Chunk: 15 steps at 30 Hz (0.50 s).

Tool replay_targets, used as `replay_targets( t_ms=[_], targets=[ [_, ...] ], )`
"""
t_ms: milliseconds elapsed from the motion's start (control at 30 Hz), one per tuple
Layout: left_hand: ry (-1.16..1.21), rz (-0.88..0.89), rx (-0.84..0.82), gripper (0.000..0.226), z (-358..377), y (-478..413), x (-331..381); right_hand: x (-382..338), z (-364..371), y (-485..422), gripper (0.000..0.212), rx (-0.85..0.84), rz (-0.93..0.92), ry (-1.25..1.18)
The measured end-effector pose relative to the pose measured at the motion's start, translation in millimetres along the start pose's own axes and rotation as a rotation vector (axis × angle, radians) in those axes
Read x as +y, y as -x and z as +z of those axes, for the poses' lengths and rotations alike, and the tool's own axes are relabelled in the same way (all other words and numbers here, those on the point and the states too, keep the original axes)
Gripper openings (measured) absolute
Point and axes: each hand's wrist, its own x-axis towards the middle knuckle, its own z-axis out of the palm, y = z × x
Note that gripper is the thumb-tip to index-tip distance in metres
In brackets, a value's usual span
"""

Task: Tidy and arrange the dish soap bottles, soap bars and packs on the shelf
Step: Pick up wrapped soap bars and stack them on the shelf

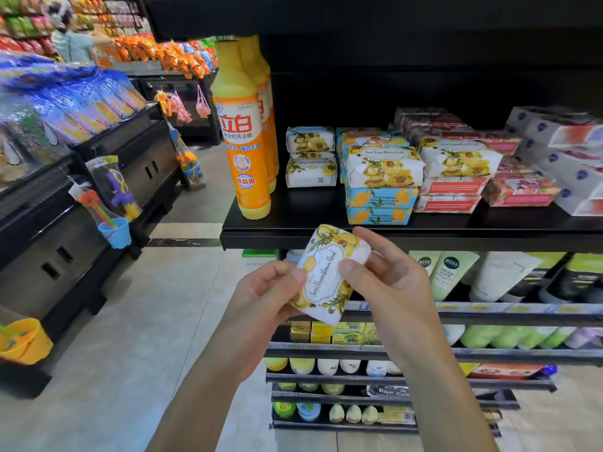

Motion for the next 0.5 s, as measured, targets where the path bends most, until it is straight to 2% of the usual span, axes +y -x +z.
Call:
replay_targets(
  t_ms=[67,267,367,500],
  targets=[
    [-0.026,-0.007,0.011,0.039,3,1,0,-1,-1,0,0.052,0.002,-0.005,-0.023],
    [0.034,-0.008,0.066,0.040,13,0,0,5,-2,5,0.054,0.013,0.009,0.026],
    [0.012,-0.022,0.069,0.032,17,-3,-1,7,-4,8,0.040,0.038,0.036,0.039],
    [-0.104,-0.060,0.025,0.018,20,-14,-4,6,-12,13,0.032,0.151,0.068,0.033]
  ],
)
